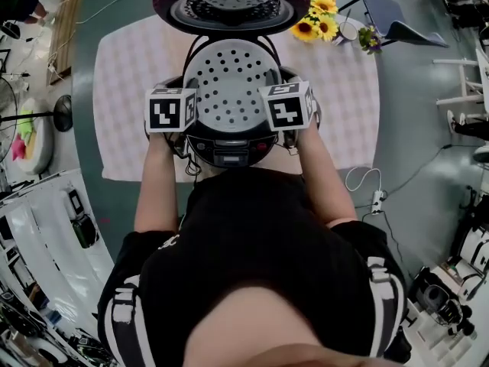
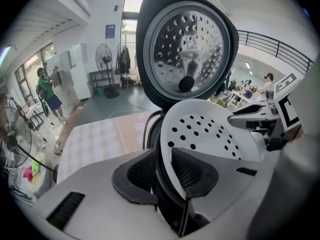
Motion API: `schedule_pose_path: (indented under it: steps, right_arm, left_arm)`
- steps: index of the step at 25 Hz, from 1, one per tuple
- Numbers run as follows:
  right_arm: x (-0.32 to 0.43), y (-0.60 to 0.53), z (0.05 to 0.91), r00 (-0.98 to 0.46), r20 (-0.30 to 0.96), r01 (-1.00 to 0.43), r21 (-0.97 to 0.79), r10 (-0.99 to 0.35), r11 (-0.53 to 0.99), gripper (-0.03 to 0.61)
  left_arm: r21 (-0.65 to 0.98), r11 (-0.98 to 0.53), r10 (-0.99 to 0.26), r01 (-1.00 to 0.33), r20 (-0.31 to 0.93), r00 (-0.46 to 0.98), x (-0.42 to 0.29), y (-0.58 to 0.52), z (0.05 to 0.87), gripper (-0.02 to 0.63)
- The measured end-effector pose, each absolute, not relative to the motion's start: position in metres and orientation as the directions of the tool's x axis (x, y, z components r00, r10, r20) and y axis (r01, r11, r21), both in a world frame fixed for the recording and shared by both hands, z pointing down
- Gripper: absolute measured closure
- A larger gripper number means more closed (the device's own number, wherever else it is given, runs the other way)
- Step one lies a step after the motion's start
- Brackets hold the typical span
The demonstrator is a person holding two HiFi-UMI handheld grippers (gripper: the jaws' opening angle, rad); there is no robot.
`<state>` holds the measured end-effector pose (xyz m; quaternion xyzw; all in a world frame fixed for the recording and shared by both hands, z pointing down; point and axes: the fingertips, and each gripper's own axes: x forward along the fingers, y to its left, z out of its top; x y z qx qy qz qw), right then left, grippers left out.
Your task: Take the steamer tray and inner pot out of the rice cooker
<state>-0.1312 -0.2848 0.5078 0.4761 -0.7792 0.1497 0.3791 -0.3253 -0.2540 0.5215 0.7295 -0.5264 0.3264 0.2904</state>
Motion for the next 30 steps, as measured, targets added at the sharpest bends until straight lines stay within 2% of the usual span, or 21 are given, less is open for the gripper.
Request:
schedule_pose_path:
  steps: [4,16,30]
  right_arm:
    - [-0.127,-0.278,0.491,-0.278,0.703,-0.856,0.128,-0.655,0.501,0.518]
    - [-0.085,-0.262,0.439,-0.247,0.614,-0.904,0.134,-0.75,0.407,0.525]
    - [-0.017,-0.205,0.41,-0.011,0.556,-0.988,0.12,-0.831,0.093,0.532]
  left_arm:
    - [0.07,-0.289,-0.602,-0.955,0.762,0.238,-0.317,-0.246,0.506,0.566]
    - [0.101,-0.365,-0.671,-0.925,0.661,0.337,-0.274,-0.24,0.454,0.571]
    - [0.107,-0.641,-0.565,-0.76,0.605,0.561,-0.204,-0.235,0.429,0.568]
